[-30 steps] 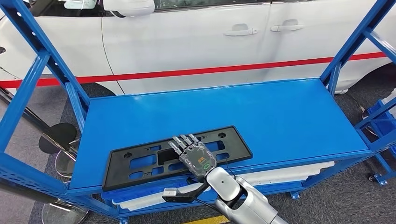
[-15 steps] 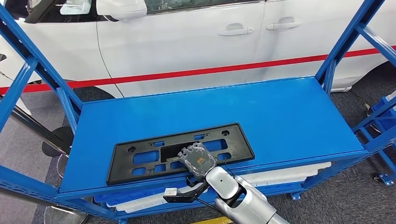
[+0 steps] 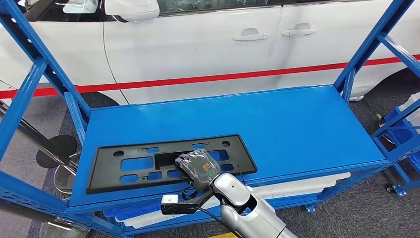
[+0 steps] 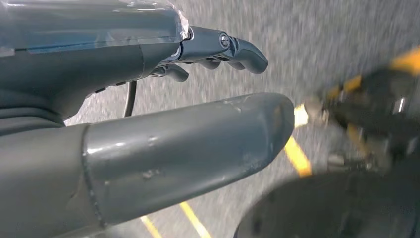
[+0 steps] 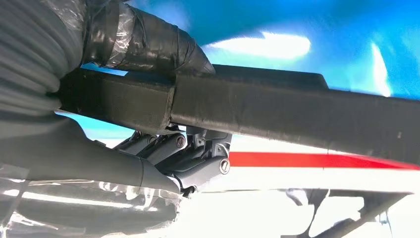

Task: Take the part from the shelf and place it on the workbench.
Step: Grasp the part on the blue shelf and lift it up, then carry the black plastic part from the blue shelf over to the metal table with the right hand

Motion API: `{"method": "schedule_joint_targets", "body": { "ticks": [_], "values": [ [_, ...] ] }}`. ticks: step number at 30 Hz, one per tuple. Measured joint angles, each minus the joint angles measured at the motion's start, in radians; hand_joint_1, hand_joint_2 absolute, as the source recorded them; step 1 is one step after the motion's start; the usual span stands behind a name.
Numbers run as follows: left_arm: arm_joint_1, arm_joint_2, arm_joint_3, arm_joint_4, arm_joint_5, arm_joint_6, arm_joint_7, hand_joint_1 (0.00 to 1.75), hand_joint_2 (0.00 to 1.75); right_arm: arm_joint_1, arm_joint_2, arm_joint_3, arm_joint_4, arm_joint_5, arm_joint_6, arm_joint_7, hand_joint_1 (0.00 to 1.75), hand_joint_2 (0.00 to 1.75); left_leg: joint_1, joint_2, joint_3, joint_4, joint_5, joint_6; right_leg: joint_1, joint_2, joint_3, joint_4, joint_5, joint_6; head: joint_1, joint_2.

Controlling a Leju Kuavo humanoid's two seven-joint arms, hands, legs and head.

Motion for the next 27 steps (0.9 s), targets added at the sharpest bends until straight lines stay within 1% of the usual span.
{"method": "schedule_joint_targets", "body": {
  "ticks": [1, 2, 3, 4, 5, 6, 7, 8, 9, 10, 11, 12, 14, 15, 16, 17, 18, 19, 20, 21, 22, 24, 25, 26, 27],
  "values": [
    [0.018, -0.027, 0.007, -0.059, 0.010, -0.053, 0.007, 0.00, 0.00, 0.007, 0.003, -0.007, -0.028, -0.053, 0.001, -0.023, 1.75, 1.75, 0.000, 0.000, 0.001, 0.000, -0.001, 0.000, 0.000, 0.000, -0.006, 0.011, 0.007, 0.000, 0.000, 0.000],
    [0.043, -0.051, 0.007, -0.118, 0.047, -0.106, 0.028, 0.00, 0.00, 0.017, 0.006, -0.014, -0.066, -0.125, 0.000, -0.049, 1.75, 1.75, -0.001, -0.002, 0.003, 0.001, -0.003, -0.001, 0.000, 0.000, 0.010, -0.021, 0.032, -0.002, 0.000, 0.000],
    [0.084, -0.072, -0.005, -0.191, 0.126, -0.157, 0.074, 0.00, 0.00, 0.028, 0.009, -0.019, -0.117, -0.209, 0.004, -0.072, 1.75, 1.75, -0.001, -0.002, 0.007, 0.001, -0.006, -0.003, 0.002, 0.000, 0.043, -0.085, 0.066, -0.007, 0.000, 0.000],
    [0.142, -0.093, -0.032, -0.272, 0.245, -0.192, 0.151, 0.00, 0.00, 0.039, 0.012, -0.022, -0.175, -0.289, 0.012, -0.084, 1.75, 1.75, -0.002, 0.000, 0.012, 0.002, -0.010, -0.007, 0.004, 0.001, 0.082, -0.161, 0.096, -0.014, 0.000, 0.000],
    [0.215, -0.112, -0.083, -0.370, 0.417, -0.209, 0.265, 0.00, 0.00, 0.051, 0.017, -0.024, -0.237, -0.361, 0.022, -0.088, 1.75, 1.75, -0.004, 0.003, 0.016, 0.005, -0.016, -0.012, 0.007, 0.002, 0.115, -0.223, 0.117, -0.021, 0.000, 0.000],
    [0.296, -0.128, -0.147, -0.466, 0.598, -0.213, 0.384, 0.00, 0.00, 0.062, 0.022, -0.027, -0.291, -0.418, 0.029, -0.089, 1.75, 1.75, -0.006, 0.007, 0.019, 0.007, -0.021, -0.016, 0.009, 0.002, 0.136, -0.263, 0.127, -0.027, 0.000, 0.000],
    [0.379, -0.139, -0.219, -0.558, 0.777, -0.208, 0.496, 0.00, 0.00, 0.074, 0.026, -0.031, -0.337, -0.469, 0.031, -0.092, 1.75, 1.75, -0.007, 0.009, 0.020, 0.010, -0.024, -0.021, 0.011, 0.001, 0.143, -0.278, 0.128, -0.031, 0.000, 0.000],
    [0.457, -0.145, -0.293, -0.645, 0.941, -0.205, 0.587, 0.00, 0.00, 0.088, 0.027, -0.038, -0.381, -0.522, 0.029, -0.102, 1.75, 1.75, -0.008, 0.007, 0.020, 0.011, -0.026, -0.024, 0.013, -0.002, 0.142, -0.278, 0.127, -0.034, 0.000, 0.000],
    [0.525, -0.148, -0.363, -0.726, 1.065, -0.203, 0.643, 0.00, 0.00, 0.100, 0.028, -0.047, -0.426, -0.583, 0.023, -0.116, 1.75, 1.75, -0.008, 0.004, 0.017, 0.012, -0.027, -0.029, 0.011, -0.005, 0.141, -0.279, 0.127, -0.038, 0.000, 0.000],
    [0.582, -0.151, -0.423, -0.798, 1.157, -0.201, 0.682, 0.00, 0.00, 0.109, 0.027, -0.057, -0.469, -0.643, 0.018, -0.129, 1.75, 1.75, -0.008, 0.001, 0.013, 0.018, -0.033, -0.033, 0.008, -0.009, 0.141, -0.281, 0.128, -0.042, 0.000, 0.000],
    [0.629, -0.156, -0.472, -0.860, 1.209, -0.196, 0.706, 0.00, 0.44, 0.116, 0.027, -0.067, -0.511, -0.699, 0.014, -0.139, 1.75, 1.75, -0.008, -0.001, 0.003, 0.040, -0.050, -0.038, 0.004, -0.012, 0.141, -0.284, 0.130, -0.046, 0.000, 0.000],
    [0.667, -0.162, -0.517, -0.916, 1.234, -0.189, 0.721, 0.00, 0.87, 0.121, 0.028, -0.078, -0.556, -0.755, 0.013, -0.148, 1.75, 1.75, -0.007, -0.003, -0.016, 0.083, -0.078, -0.042, 0.001, -0.015, 0.142, -0.286, 0.131, -0.050, 0.000, 0.000],
    [0.730, -0.171, -0.583, -0.998, 1.233, -0.169, 0.736, 0.00, 1.75, 0.137, 0.029, -0.102, -0.625, -0.844, 0.023, -0.158, 1.75, 1.75, -0.005, -0.003, -0.075, 0.218, -0.148, -0.049, 0.002, -0.017, 0.142, -0.286, 0.129, -0.056, 0.000, 0.000],
    [0.756, -0.174, -0.612, -1.034, 1.235, -0.157, 0.741, 0.00, 1.75, 0.149, 0.028, -0.116, -0.654, -0.888, 0.033, -0.162, 1.75, 1.75, -0.004, -0.003, -0.103, 0.278, -0.171, -0.051, 0.003, -0.018, 0.143, -0.286, 0.128, -0.057, 0.000, 0.000],
    [0.777, -0.175, -0.634, -1.060, 1.240, -0.145, 0.746, 0.00, 1.75, 0.161, 0.028, -0.129, -0.672, -0.924, 0.044, -0.166, 1.75, 1.75, -0.003, -0.003, -0.118, 0.310, -0.175, -0.052, 0.004, -0.019, 0.143, -0.285, 0.128, -0.058, 0.000, 0.000],
    [0.794, -0.175, -0.652, -1.082, 1.247, -0.133, 0.750, 0.00, 1.75, 0.172, 0.027, -0.142, -0.686, -0.957, 0.054, -0.168, 1.75, 1.75, -0.003, -0.003, -0.116, 0.303, -0.159, -0.051, 0.003, -0.019, 0.144, -0.284, 0.127, -0.057, 0.000, 0.000],
    [0.811, -0.175, -0.671, -1.103, 1.255, -0.121, 0.755, 0.00, 1.75, 0.184, 0.026, -0.153, -0.698, -0.983, 0.062, -0.170, 1.75, 1.75, -0.003, -0.003, -0.092, 0.252, -0.124, -0.049, 0.003, -0.018, 0.145, -0.283, 0.125, -0.056, 0.000, 0.000],
    [0.827, -0.176, -0.689, -1.125, 1.266, -0.106, 0.760, 0.00, 1.75, 0.195, 0.026, -0.163, -0.706, -1.001, 0.069, -0.169, 1.75, 1.75, -0.003, -0.003, -0.055, 0.177, -0.086, -0.045, 0.003, -0.017, 0.147, -0.281, 0.123, -0.054, 0.000, 0.000],
    [0.843, -0.176, -0.706, -1.146, 1.278, -0.093, 0.767, 0.00, 1.75, 0.207, 0.026, -0.172, -0.711, -1.012, 0.073, -0.167, 1.75, 1.75, -0.005, -0.003, -0.021, 0.105, -0.059, -0.040, 0.005, -0.016, 0.149, -0.279, 0.120, -0.051, 0.000, 0.000],
    [0.857, -0.177, -0.723, -1.165, 1.289, -0.079, 0.774, 0.00, 1.75, 0.218, 0.026, -0.179, -0.714, -1.019, 0.078, -0.162, 1.75, 1.75, -0.007, -0.003, 0.005, 0.050, -0.041, -0.035, 0.006, -0.015, 0.149, -0.277, 0.118, -0.047, 0.000, 0.000],
    [0.869, -0.178, -0.737, -1.181, 1.300, -0.067, 0.780, 0.00, 1.75, 0.229, 0.025, -0.186, -0.715, -1.025, 0.083, -0.157, 1.75, 1.75, -0.009, -0.003, 0.015, 0.024, -0.039, -0.030, 0.007, -0.015, 0.149, -0.275, 0.117, -0.042, 0.000, 0.000],
    [0.890, -0.180, -0.759, -1.207, 1.318, -0.050, 0.789, 0.00, 1.75, 0.255, 0.025, -0.196, -0.715, -1.037, 0.095, -0.151, 1.75, 1.75, -0.013, -0.006, 0.015, 0.018, -0.041, -0.022, 0.007, -0.017, 0.149, -0.276, 0.117, -0.032, 0.000, 0.000],
    [0.901, -0.181, -0.768, -1.218, 1.326, -0.043, 0.793, 0.00, 1.75, 0.269, 0.025, -0.201, -0.715, -1.042, 0.102, -0.151, 1.75, 1.75, -0.010, -0.007, 0.017, 0.014, -0.038, -0.016, 0.006, -0.017, 0.149, -0.275, 0.116, -0.027, 0.000, 0.000],
    [0.910, -0.182, -0.777, -1.229, 1.334, -0.037, 0.797, 0.00, 1.75, 0.283, 0.024, -0.207, -0.714, -1.045, 0.107, -0.152, 1.75, 1.75, -0.008, -0.007, 0.019, 0.009, -0.035, -0.010, 0.005, -0.016, 0.147, -0.266, 0.108, -0.022, 0.000, 0.000],
    [0.918, -0.183, -0.785, -1.238, 1.340, -0.032, 0.800, 0.00, 1.75, 0.294, 0.023, -0.212, -0.713, -1.047, 0.112, -0.154, 1.75, 1.75, -0.005, -0.007, 0.021, 0.004, -0.031, -0.003, 0.004, -0.014, 0.138, -0.244, 0.091, -0.018, 0.000, 0.000]
  ]
}}
